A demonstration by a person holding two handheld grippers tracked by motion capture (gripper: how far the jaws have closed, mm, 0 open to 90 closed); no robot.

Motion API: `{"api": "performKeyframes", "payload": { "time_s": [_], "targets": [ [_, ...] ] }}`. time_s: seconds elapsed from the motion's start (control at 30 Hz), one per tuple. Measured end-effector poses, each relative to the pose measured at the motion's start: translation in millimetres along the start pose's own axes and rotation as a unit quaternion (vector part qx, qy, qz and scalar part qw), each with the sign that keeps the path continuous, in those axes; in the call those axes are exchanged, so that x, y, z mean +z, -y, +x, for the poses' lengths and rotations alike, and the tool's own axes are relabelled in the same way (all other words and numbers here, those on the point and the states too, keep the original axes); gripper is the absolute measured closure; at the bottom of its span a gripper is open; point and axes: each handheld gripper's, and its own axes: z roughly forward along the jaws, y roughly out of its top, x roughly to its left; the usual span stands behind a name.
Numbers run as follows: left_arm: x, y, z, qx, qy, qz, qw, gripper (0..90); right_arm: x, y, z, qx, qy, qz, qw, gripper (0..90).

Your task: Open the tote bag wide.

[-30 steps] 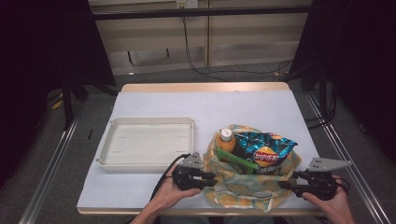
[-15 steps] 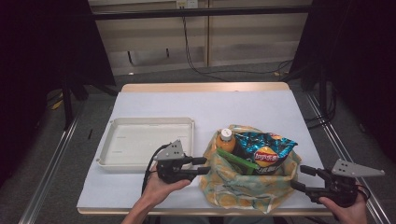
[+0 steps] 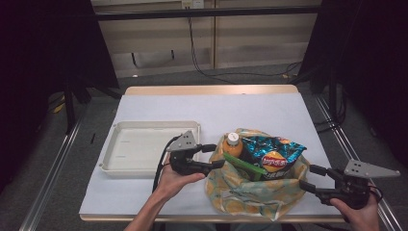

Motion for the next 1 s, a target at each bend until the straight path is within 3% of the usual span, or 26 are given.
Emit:
{"api": "performKeyframes", "payload": {
  "time_s": [0.03, 0.07, 0.1, 0.13, 0.17, 0.2, 0.23, 0.3, 0.43, 0.5, 0.53, 0.7, 0.83, 0.87, 1.0],
  "targets": [
    [4.6, 1.1, 0.4, 0.012, -0.005, 0.016, 0.9998, 51.0, -3.1, -3.0, 0.6, -0.001, 0.002, -0.005, 1.0, 25.9],
    [4.6, 1.1, 0.4, 0.012, -0.005, 0.016, 0.9998, 57.2, -3.1, -3.0, 0.6, -0.001, 0.002, -0.005, 1.0, 25.9],
    [7.1, 2.0, 1.9, 0.012, 0.003, 0.021, 0.9997, 57.2, -3.6, -3.5, 0.5, 0.0, 0.002, -0.007, 1.0, 25.8],
    [8.2, 2.5, 2.6, 0.016, 0.005, 0.021, 0.9996, 76.0, -2.4, -4.4, 0.0, 0.0, 0.005, -0.006, 1.0, 26.1],
    [8.6, 2.5, 2.8, 0.016, 0.007, 0.024, 0.9996, 76.0, -2.4, -4.4, 0.0, 0.0, 0.005, -0.006, 1.0, 26.1],
    [8.3, 2.7, 2.9, 0.019, 0.007, 0.029, 0.9994, 85.7, 1.7, -5.6, -1.1, 0.005, 0.009, -0.003, 0.9999, 27.0],
    [5.8, 3.8, 5.3, 0.021, 0.012, 0.034, 0.9991, 89.0, 4.2, -6.4, -2.2, 0.004, 0.01, 0.0, 0.9999, 28.3],
    [3.9, 4.5, 7.2, 0.018, 0.008, 0.035, 0.9992, 89.4, 7.1, -7.5, -3.5, 0.01, 0.011, 0.003, 0.9999, 29.4],
    [2.4, 11.7, 15.6, -0.007, -0.012, 0.05, 0.9986, 90.0, 16.6, -13.1, -11.3, 0.021, 0.012, 0.008, 0.9997, 39.1],
    [5.1, 15.2, 16.1, -0.007, -0.022, 0.065, 0.9976, 90.0, 23.9, -13.7, -13.9, 0.02, 0.007, 0.013, 0.9997, 51.0],
    [7.8, 17.6, 16.0, -0.005, -0.025, 0.075, 0.9968, 90.0, 23.9, -13.7, -13.9, 0.02, 0.007, 0.013, 0.9997, 51.0],
    [19.3, 31.0, 17.0, -0.014, -0.015, 0.104, 0.9944, 90.0, 31.6, -4.9, -12.7, 0.013, 0.001, 0.039, 0.9992, 78.2],
    [27.4, 41.5, 10.9, -0.015, -0.007, 0.123, 0.9923, 90.0, 30.9, 6.1, -15.0, 0.012, -0.002, 0.055, 0.9984, 84.6],
    [28.2, 43.0, 10.8, -0.019, -0.003, 0.123, 0.9922, 90.0, 29.9, 11.3, -16.4, 0.015, 0.0, 0.064, 0.9979, 88.6],
    [29.2, 44.9, 12.5, -0.015, -0.007, 0.122, 0.9923, 89.8, 30.1, 14.1, -15.4, 0.007, 0.01, 0.068, 0.9976, 90.0]
  ]
}}
